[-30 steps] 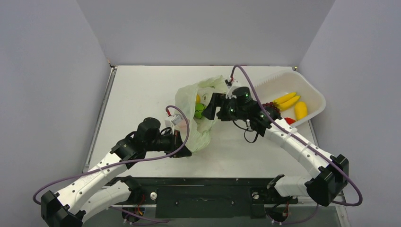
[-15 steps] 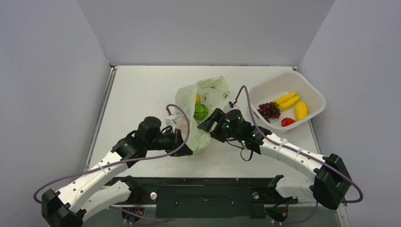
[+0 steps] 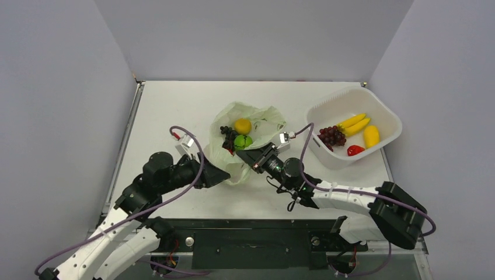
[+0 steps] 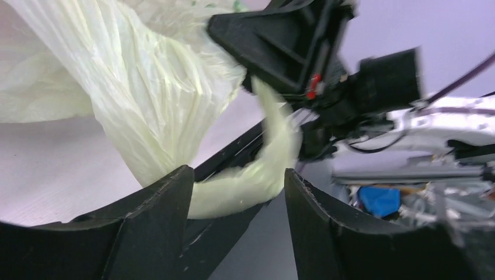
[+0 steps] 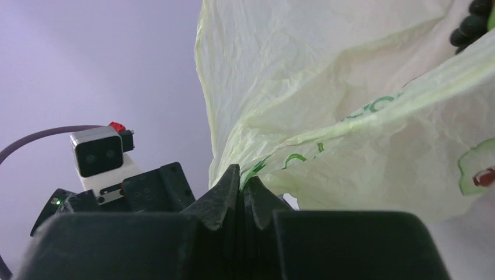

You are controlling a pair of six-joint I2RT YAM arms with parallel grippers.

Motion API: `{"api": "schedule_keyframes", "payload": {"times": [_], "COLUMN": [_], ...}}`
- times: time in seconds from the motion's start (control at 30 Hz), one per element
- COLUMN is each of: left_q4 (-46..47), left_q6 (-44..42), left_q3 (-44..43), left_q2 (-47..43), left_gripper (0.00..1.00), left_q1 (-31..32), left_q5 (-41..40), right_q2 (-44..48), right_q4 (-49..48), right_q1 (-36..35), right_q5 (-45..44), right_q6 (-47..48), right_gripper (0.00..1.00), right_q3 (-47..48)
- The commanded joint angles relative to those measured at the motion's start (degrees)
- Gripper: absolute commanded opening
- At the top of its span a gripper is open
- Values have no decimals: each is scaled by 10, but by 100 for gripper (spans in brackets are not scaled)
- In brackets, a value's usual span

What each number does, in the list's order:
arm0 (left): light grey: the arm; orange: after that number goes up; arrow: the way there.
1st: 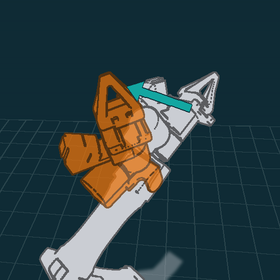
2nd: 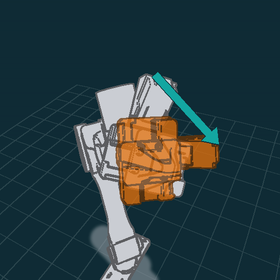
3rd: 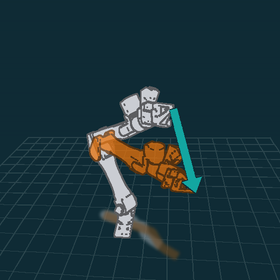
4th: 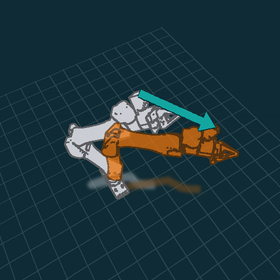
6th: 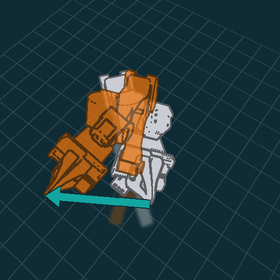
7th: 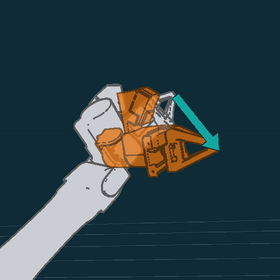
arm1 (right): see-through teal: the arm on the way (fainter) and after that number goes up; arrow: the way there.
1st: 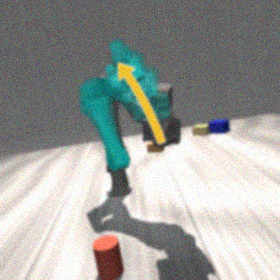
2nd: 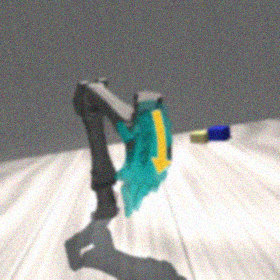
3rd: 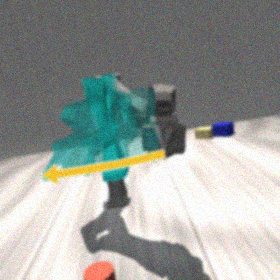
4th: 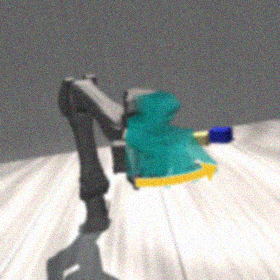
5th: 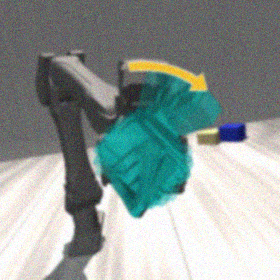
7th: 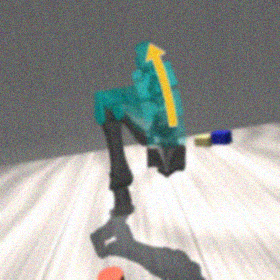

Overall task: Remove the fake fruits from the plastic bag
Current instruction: Adjust the plastic bag at the center of the board.

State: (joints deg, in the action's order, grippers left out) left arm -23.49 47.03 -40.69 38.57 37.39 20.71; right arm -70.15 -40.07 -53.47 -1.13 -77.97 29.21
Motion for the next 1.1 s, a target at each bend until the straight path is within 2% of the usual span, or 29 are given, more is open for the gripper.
{"api": "schedule_keyframes", "payload": {"times": [0.0,0.17,0.33,0.47,0.53,0.67,0.77,0.87,1.07], "left_q4": [-6,33,-14,-122,-136,-163,-178,-79,154], "left_q6": [130,275,345,291,245,167,151,134,181], "left_q3": [23,86,101,49,15,-46,-60,-27,67], "left_q2": [-85,-159,-233,-281,-279,-206,-150,-105,-66], "left_gripper": [59,61,61,61,61,61,61,61,60], "left_q1": [-15,-17,-15,-15,-15,-15,-15,-16,-23], "left_q5": [-73,-94,-167,-248,-265,-271,-273,-227,-123], "right_q2": [-87,-156,-152,-149,-144,-134,-130,-130,-125], "right_q4": [-320,-394,-364,-351,-340,-327,-322,-325,-317], "right_q1": [-23,-51,-69,-70,-71,-75,-77,-79,-87], "right_q5": [-42,-55,-66,-60,-55,-42,-44,-49,-61], "right_q6": [55,69,94,109,118,138,146,147,154], "right_gripper": [0,0,0,0,0,0,0,0,0], "right_q3": [-7,1,-1,0,1,4,1,-2,-2]}}
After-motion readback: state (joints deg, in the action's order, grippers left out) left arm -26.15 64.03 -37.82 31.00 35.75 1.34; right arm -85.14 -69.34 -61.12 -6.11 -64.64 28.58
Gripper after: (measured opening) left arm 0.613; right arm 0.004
